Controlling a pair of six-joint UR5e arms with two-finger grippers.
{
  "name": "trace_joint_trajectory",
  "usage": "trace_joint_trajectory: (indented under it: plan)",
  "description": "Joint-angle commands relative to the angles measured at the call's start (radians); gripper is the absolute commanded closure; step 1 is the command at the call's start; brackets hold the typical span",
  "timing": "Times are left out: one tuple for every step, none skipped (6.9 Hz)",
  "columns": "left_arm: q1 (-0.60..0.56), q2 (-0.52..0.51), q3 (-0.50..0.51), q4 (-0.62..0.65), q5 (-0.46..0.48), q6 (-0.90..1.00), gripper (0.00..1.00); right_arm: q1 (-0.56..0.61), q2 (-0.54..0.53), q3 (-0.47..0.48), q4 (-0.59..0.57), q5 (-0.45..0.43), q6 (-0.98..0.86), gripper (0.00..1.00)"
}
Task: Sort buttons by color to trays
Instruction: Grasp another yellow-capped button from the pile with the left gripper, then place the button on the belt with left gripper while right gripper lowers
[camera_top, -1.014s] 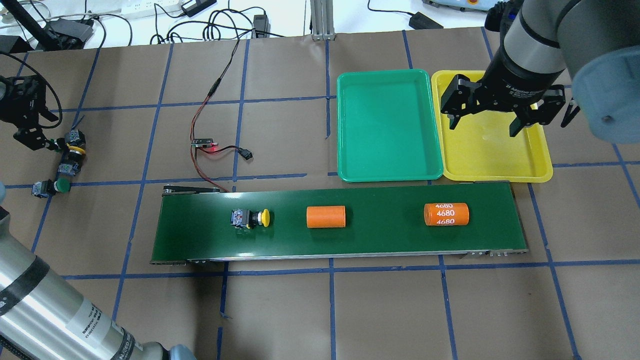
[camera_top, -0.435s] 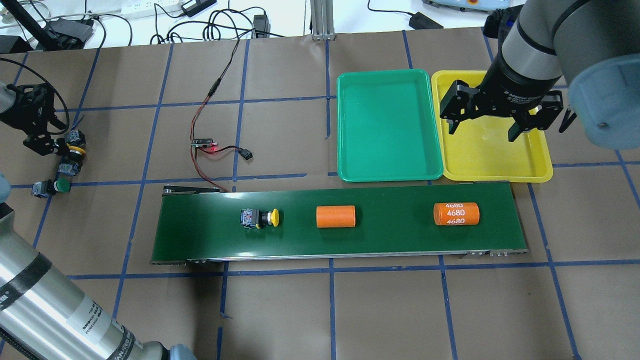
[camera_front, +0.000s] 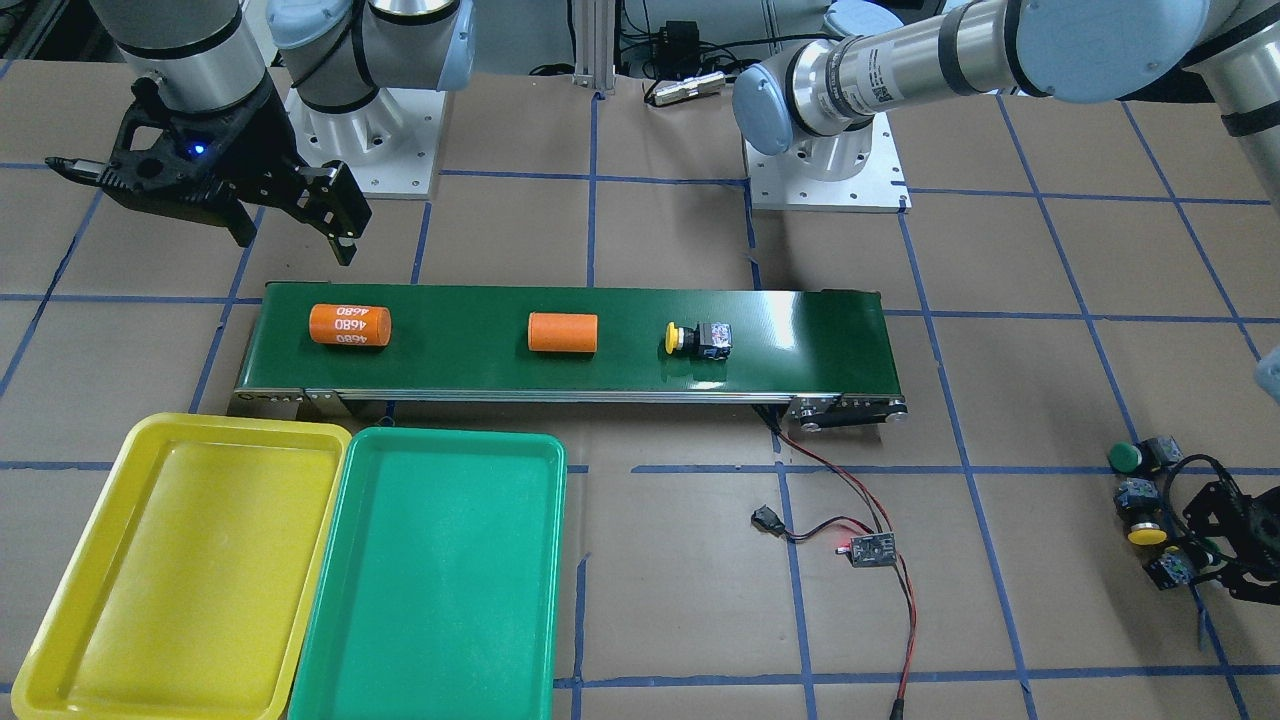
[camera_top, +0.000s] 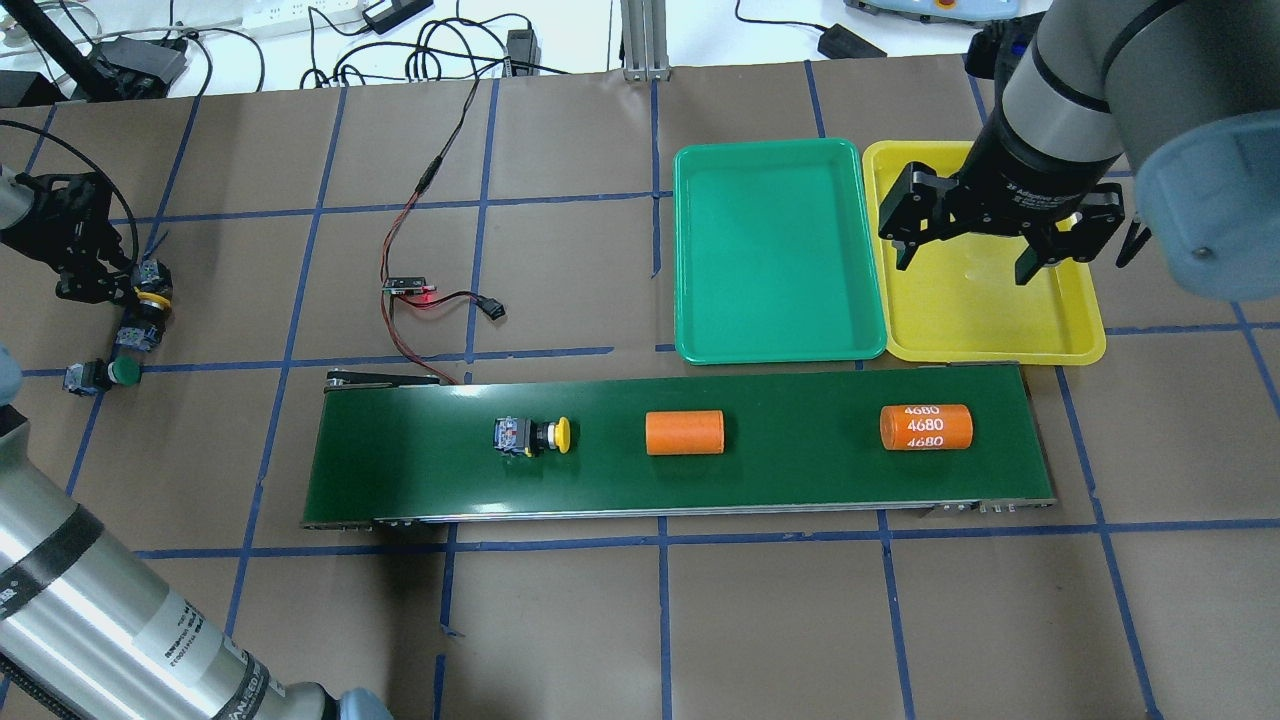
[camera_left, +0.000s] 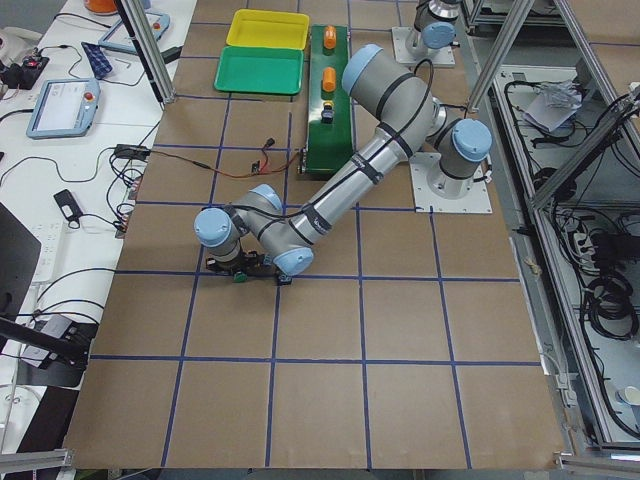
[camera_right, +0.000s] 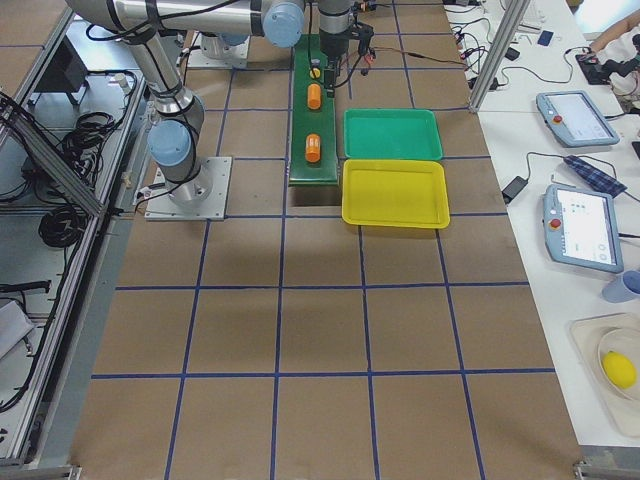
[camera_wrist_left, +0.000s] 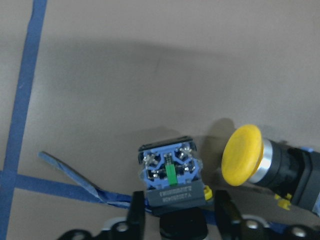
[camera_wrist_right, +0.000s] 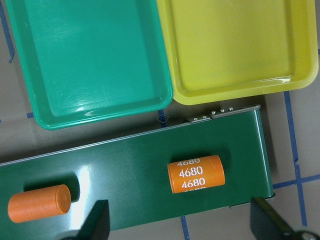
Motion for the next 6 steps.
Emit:
trace_joint_trajectory:
  plan:
    - [-0.009, 0.029, 0.006, -0.011, 0.004, 0.004, 1.00, 0.000, 0.000, 0.001, -0.004, 0.002, 0.000, 0.00]
    - [-0.024, 0.064, 0.031, -0.063, 0.007, 0.003, 1.00, 0.000, 0.001, 0.002, 0.002, 0.002, 0.000, 0.00]
    - [-0.065, 0.119, 0.032, -0.167, 0.007, 0.004, 1.00, 0.000, 0.001, 0.002, -0.002, 0.002, 0.000, 0.00]
    - [-0.125, 0.186, 0.000, -0.248, 0.009, 0.004, 0.98, 0.000, 0.001, -0.001, -0.005, 0.003, 0.000, 0.00]
    - [-0.191, 0.266, -0.067, -0.269, 0.009, 0.004, 0.98, 0.000, 0.001, 0.001, -0.004, 0.000, 0.000, 0.00]
    - [-0.226, 0.350, -0.194, -0.257, -0.002, 0.000, 0.98, -0.001, 0.003, -0.002, -0.005, 0.008, 0.000, 0.00]
